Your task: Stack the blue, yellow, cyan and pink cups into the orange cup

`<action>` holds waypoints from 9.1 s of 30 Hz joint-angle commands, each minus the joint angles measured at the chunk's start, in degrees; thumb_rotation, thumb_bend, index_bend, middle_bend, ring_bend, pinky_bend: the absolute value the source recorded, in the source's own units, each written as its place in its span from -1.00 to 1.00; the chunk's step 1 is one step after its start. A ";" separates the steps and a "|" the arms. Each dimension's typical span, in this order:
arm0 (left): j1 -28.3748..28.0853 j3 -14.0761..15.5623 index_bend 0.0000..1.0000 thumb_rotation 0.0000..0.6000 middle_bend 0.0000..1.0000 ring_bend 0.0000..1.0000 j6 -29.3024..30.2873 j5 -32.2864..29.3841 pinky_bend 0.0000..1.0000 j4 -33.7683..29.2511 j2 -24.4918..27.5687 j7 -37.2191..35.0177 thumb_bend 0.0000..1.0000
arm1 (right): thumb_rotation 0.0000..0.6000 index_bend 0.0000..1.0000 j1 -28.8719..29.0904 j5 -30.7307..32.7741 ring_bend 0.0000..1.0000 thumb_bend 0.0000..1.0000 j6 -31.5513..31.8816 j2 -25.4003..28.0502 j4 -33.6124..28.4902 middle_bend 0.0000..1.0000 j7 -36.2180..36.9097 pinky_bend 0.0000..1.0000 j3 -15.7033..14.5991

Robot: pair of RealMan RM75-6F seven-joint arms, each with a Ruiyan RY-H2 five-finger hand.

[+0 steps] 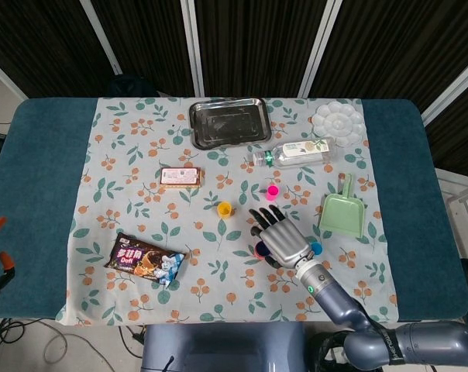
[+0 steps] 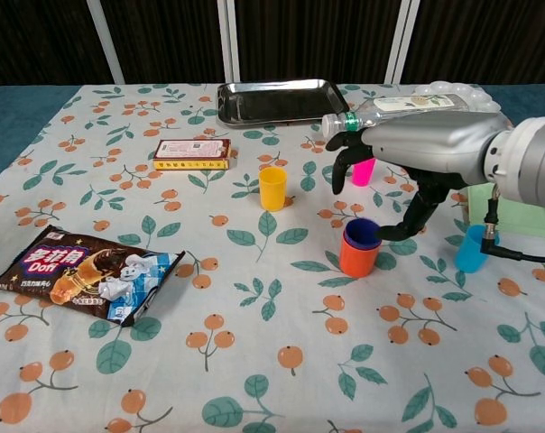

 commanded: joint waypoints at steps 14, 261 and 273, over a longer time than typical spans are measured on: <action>0.02 -0.16 -0.66 1.00 -0.82 -0.99 0.00 -0.26 -0.93 -0.15 0.03 -0.27 0.36 | 1.00 -1.00 -0.09 2.06 -1.00 -0.25 1.99 1.27 -1.24 -1.00 -0.87 -0.97 1.90; -0.06 0.32 -0.64 1.00 -0.80 -0.99 -0.86 -0.72 -0.90 0.11 0.25 0.97 0.36 | 1.00 -0.26 -7.23 1.64 -0.95 -0.27 0.64 7.01 4.74 -1.00 9.80 -0.83 -6.31; -0.05 0.38 -0.64 1.00 -0.80 -0.99 -0.90 -0.72 -0.90 0.17 0.21 1.20 0.36 | 1.00 -0.18 -8.25 0.18 -0.95 -0.27 -0.70 6.27 6.75 -1.00 11.37 -0.83 -5.77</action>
